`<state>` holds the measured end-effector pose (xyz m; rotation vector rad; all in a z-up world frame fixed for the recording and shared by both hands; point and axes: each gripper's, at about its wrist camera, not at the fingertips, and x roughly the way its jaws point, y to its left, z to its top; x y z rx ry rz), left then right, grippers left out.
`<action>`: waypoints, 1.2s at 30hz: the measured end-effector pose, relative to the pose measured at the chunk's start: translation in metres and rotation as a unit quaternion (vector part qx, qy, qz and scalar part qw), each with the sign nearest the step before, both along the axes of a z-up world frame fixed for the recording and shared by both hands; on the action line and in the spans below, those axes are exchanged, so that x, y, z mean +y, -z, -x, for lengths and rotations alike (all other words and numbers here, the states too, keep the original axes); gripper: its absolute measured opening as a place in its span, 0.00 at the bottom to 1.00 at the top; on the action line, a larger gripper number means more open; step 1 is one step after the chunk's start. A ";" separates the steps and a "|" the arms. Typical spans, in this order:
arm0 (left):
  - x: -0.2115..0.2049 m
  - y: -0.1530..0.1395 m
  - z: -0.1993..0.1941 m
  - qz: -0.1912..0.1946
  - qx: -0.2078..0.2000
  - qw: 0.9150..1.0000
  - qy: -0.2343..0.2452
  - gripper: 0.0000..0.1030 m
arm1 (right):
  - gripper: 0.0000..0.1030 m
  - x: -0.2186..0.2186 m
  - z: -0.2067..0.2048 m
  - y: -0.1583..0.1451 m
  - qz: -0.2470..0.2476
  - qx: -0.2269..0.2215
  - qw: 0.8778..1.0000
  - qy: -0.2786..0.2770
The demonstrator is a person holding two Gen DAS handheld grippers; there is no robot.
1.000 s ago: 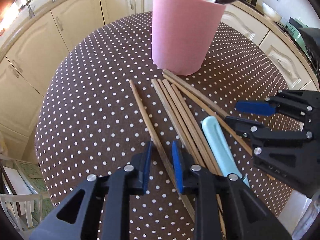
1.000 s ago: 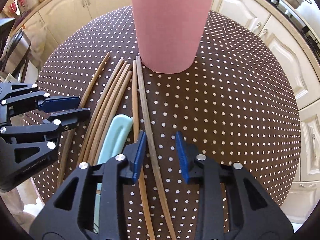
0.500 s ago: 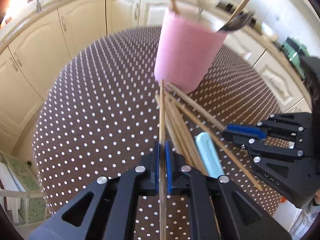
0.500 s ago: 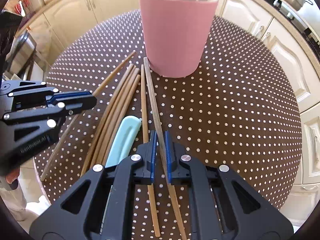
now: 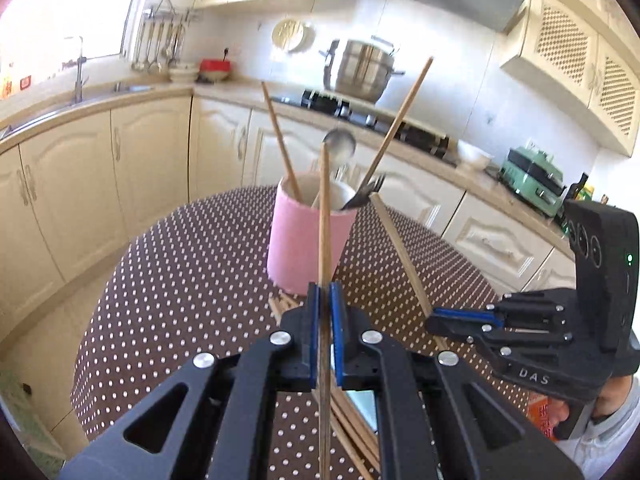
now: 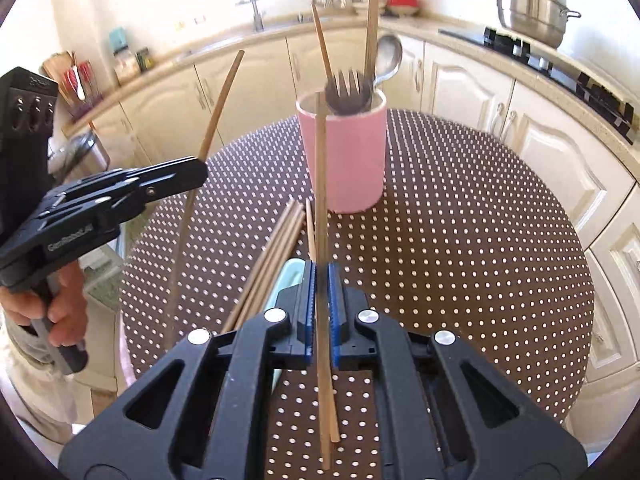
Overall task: Organize utensils
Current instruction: 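Lift the chopstick above the pink cup with the left tool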
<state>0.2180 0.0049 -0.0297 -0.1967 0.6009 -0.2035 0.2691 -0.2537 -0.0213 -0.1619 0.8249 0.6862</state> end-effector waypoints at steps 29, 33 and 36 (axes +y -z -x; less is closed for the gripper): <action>-0.009 -0.084 -0.044 0.056 -0.258 0.961 -0.079 0.06 | 0.06 0.041 -0.041 -0.101 -0.236 -0.283 0.922 0.119; -0.005 -0.087 -0.054 0.068 -0.279 0.953 -0.094 0.06 | 0.06 0.042 -0.055 -0.102 -0.246 -0.295 0.914 0.129; -0.006 -0.089 -0.059 0.070 -0.301 0.946 -0.098 0.06 | 0.06 0.046 -0.061 -0.102 -0.249 -0.302 0.911 0.129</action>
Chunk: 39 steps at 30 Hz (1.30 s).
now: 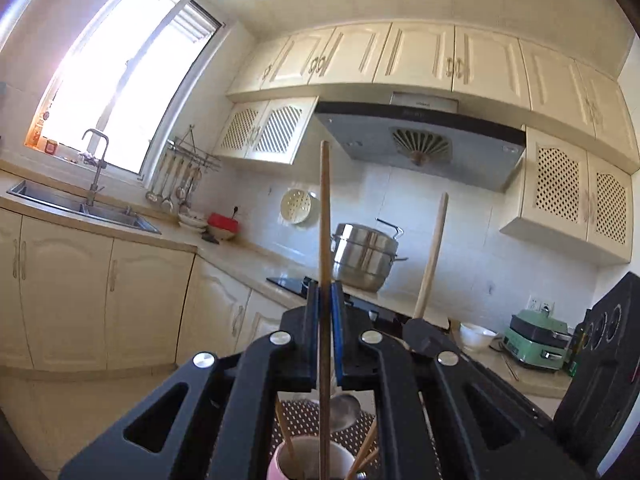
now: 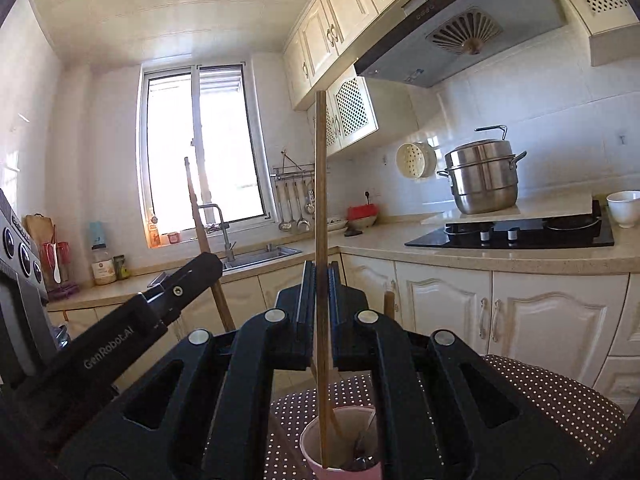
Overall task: Organize utensils
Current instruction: 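Lift the chopstick above the pink cup with the left tool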
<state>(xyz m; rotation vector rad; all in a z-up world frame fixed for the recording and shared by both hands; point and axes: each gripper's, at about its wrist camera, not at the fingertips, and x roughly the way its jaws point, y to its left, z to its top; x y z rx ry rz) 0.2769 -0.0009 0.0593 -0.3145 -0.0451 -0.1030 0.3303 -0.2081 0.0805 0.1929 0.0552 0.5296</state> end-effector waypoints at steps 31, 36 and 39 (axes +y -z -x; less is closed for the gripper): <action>-0.002 0.041 -0.028 -0.040 0.112 0.993 0.011 0.36 | 0.07 -0.004 -0.013 0.030 0.037 0.037 0.999 0.005; -0.001 0.042 -0.023 -0.052 0.128 0.990 0.007 0.39 | 0.07 -0.002 -0.010 0.030 0.049 0.050 0.998 0.002; -0.001 0.041 -0.020 -0.059 0.136 0.989 0.005 0.43 | 0.07 -0.003 -0.008 0.030 0.055 0.058 0.997 0.004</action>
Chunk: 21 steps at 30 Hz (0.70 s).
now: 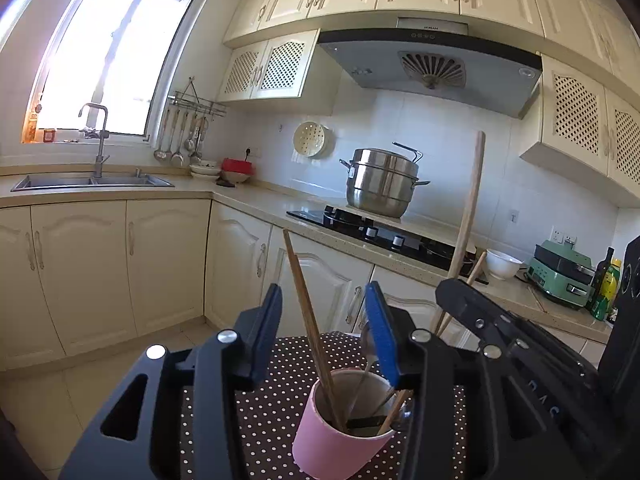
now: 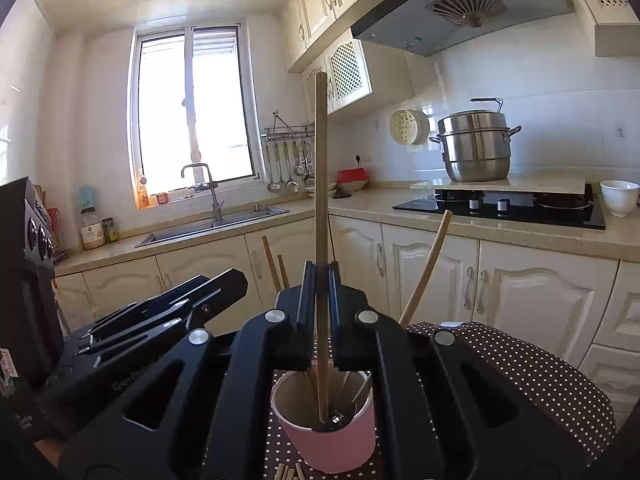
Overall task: Organize utensils
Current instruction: 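Lift the chopstick above the pink cup with the left tool, then open the left tool to drop the chopstick into the pink cup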
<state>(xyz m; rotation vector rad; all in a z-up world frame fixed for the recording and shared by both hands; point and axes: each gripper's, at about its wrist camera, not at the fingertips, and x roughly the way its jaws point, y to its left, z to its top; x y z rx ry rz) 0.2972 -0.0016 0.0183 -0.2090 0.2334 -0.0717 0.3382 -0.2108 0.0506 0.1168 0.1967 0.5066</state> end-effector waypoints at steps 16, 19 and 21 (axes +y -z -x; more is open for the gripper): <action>-0.002 -0.010 0.024 -0.024 0.021 0.999 -0.001 0.55 | 0.17 0.000 0.023 -0.008 0.023 0.006 1.000 0.018; 0.000 -0.013 0.030 -0.022 0.022 1.000 -0.004 0.57 | 0.25 -0.004 0.029 -0.011 0.018 0.004 1.000 0.022; 0.000 -0.015 0.035 -0.020 0.022 1.000 -0.002 0.57 | 0.27 -0.006 0.034 -0.013 0.018 0.000 1.000 0.024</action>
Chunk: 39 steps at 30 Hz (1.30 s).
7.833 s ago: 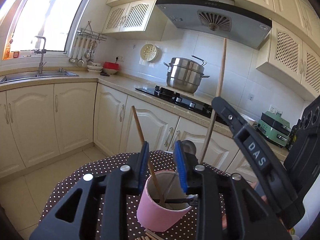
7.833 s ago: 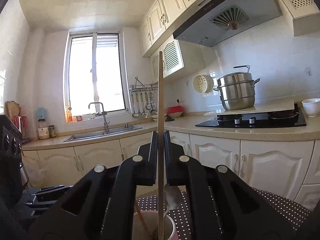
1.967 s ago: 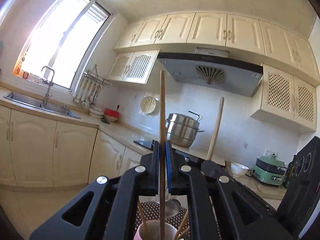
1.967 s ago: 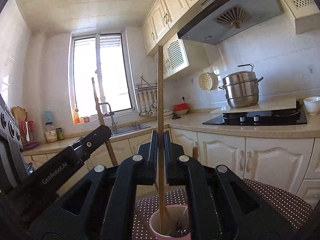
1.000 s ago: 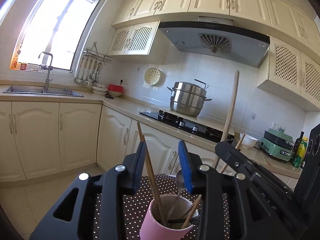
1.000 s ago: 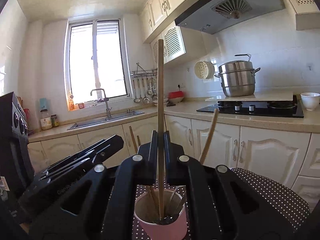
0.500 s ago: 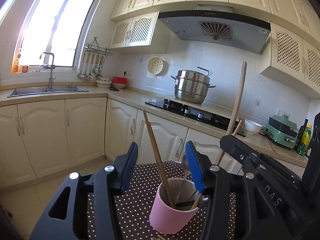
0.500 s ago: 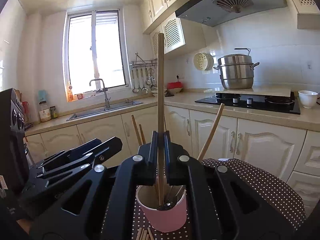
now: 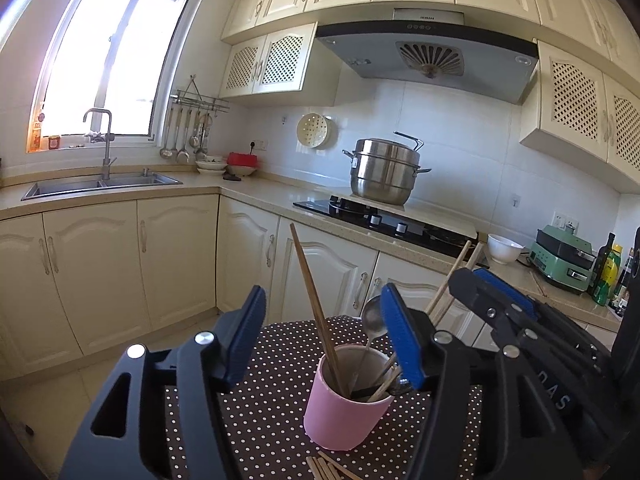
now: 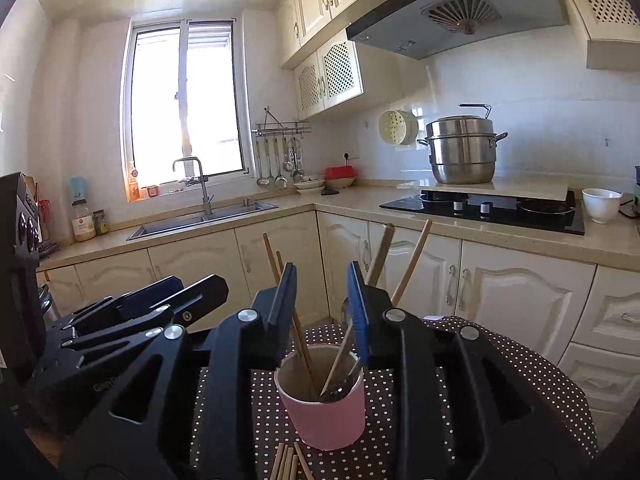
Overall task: Organize utensils
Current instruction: 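Open the left tool to drop the chopstick into the pink cup, then lower the left tool to the chopstick pile and grasp a chopstick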
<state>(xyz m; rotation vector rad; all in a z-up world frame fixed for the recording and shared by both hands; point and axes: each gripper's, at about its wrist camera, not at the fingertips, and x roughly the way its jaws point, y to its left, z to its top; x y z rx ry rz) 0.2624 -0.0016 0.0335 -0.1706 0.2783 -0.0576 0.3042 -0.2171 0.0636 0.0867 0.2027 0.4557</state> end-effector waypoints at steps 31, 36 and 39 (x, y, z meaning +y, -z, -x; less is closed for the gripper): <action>-0.023 0.119 0.050 -0.051 0.281 0.958 0.027 0.67 | 0.53 -0.055 0.058 0.071 0.054 0.128 0.990 0.026; -0.037 0.151 0.056 -0.072 0.321 0.943 0.042 0.67 | 0.54 -0.053 0.060 0.103 0.062 0.174 0.983 0.019; -0.044 0.161 0.056 -0.092 0.334 0.937 0.040 0.68 | 0.55 -0.054 0.063 0.115 0.061 0.190 0.980 0.016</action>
